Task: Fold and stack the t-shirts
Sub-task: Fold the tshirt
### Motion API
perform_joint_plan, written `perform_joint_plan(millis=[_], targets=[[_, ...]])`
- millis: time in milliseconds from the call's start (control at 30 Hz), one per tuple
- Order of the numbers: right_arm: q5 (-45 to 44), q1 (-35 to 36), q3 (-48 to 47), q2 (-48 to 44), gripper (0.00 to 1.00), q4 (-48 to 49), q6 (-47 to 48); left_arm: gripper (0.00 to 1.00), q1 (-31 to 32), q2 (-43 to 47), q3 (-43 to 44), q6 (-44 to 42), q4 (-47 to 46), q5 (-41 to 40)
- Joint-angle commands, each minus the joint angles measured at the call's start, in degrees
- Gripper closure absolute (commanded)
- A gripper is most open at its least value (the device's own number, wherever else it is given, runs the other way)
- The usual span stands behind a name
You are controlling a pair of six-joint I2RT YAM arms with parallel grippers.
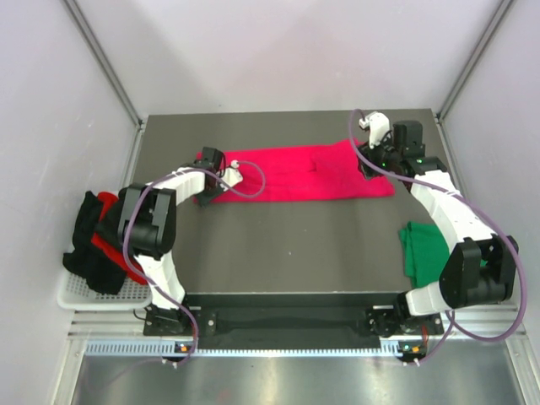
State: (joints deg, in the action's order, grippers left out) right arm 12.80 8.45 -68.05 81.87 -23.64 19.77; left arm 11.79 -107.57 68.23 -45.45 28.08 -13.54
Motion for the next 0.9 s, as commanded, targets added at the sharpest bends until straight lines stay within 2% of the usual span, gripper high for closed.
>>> perform_joint_plan(millis=[0, 100, 200, 367, 500, 633, 867], targets=[[1.00, -0.10, 0.99, -2.32, 0.41, 1.31, 0.00, 0.68, -0.19, -2.91, 1.56, -1.31, -2.94, -1.31], [1.09, -0.27, 1.43, -2.76, 0.41, 1.49, 0.00, 0.69, -0.19, -3.96, 1.91, -1.39, -2.33, -1.93], [1.09, -0.36, 1.52, -2.76, 0.40, 1.49, -0.08, 0.74, -0.19, -4.32, 1.56, -1.57, -0.48, -1.84], [1.18, -0.45, 0.99, -2.06, 0.40, 1.23, -0.26, 1.00, -0.19, -4.32, 1.12, -0.69, 6.10, 0.44], [0.22, -0.63, 0.47, -1.19, 0.41, 1.49, -0.52, 1.00, 0.33, -0.99, -0.02, 1.33, 13.39, 2.28], [-2.25, -0.97, -1.73, 2.32, 0.41, 1.49, -0.35, 1.00, 2.53, 6.38, -1.60, 3.78, 22.09, 4.66], [-4.18, -3.26, -13.41, 19.80, 0.41, -3.77, -0.87, 1.00, 9.91, 17.30, -6.88, 7.83, 30.54, 6.15]])
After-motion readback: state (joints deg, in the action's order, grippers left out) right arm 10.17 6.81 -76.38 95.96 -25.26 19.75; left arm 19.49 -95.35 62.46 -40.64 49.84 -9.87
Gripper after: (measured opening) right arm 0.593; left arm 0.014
